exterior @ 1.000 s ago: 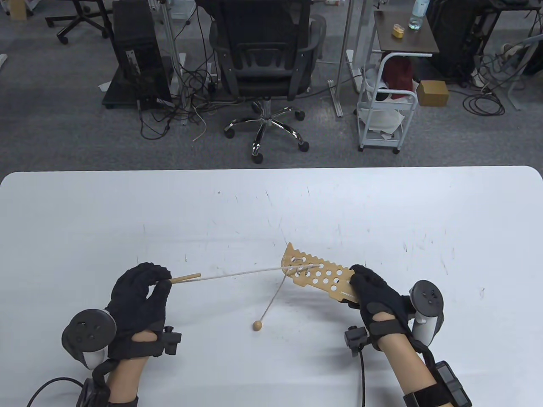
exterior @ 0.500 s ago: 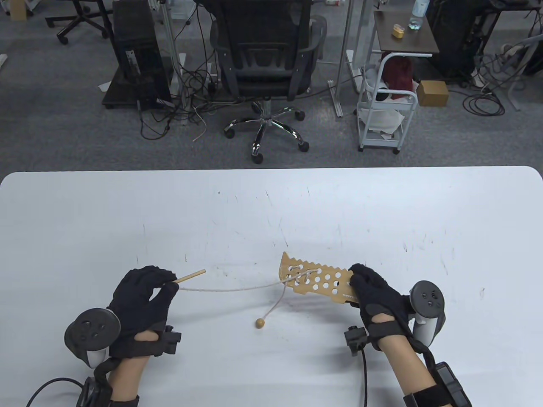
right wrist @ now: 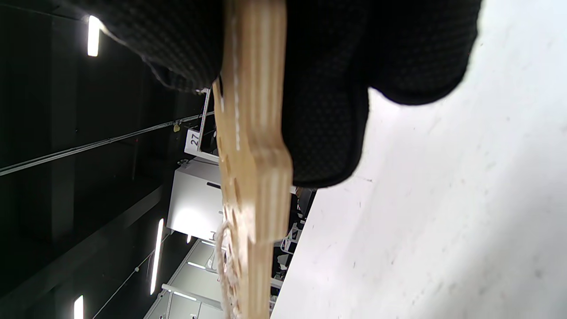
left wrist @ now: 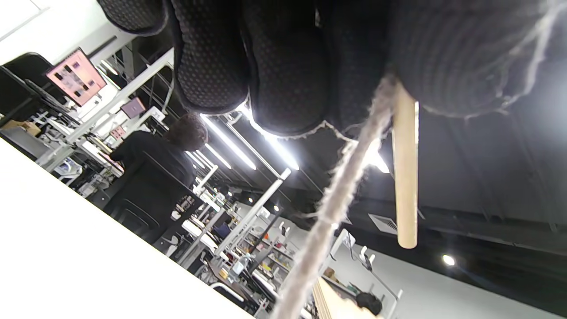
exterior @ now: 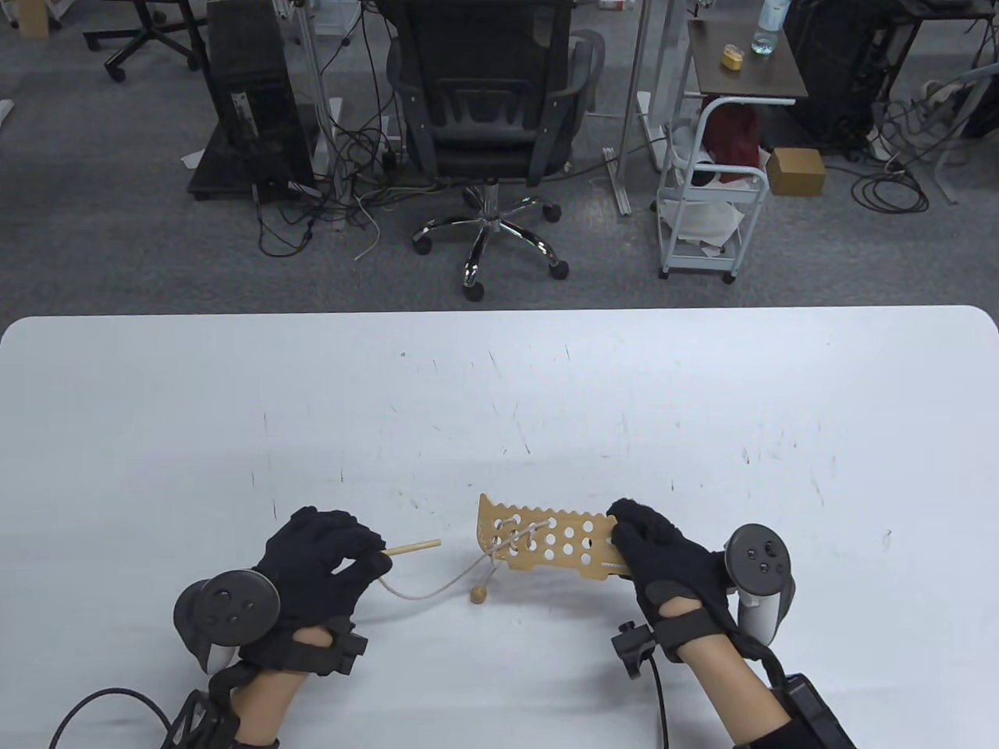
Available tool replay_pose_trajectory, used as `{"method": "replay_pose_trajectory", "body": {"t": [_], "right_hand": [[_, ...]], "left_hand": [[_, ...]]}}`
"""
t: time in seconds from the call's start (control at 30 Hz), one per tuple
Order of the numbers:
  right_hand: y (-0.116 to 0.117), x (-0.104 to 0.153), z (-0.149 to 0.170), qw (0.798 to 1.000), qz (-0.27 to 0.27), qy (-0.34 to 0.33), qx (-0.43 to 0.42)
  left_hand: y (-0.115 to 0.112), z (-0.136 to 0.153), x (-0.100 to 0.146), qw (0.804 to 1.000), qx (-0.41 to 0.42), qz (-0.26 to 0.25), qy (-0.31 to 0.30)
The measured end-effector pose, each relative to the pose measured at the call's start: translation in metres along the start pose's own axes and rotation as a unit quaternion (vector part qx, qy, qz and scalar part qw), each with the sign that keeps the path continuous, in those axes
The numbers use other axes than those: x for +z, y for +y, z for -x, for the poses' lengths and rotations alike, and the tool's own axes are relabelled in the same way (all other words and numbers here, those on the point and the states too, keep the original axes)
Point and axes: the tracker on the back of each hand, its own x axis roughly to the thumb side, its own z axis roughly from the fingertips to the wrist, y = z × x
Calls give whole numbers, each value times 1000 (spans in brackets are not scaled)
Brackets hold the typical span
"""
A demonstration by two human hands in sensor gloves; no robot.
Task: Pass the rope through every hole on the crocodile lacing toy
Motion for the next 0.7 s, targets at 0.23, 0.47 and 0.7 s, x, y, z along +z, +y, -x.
{"method": "replay_pose_trajectory", "body": {"t": [0.23,0.47,0.7], "right_hand": [[13,7,-8,999,-24,-24,19],[28,14,-13,998,-49,-40,30],[40,21,-19,995,-64,-61,51]], "left_hand": [[-13,-17,2,999,-7,27,-34],[-23,-32,5,997,-21,46,-56],[-32,-42,7,995,-35,61,-71]]}}
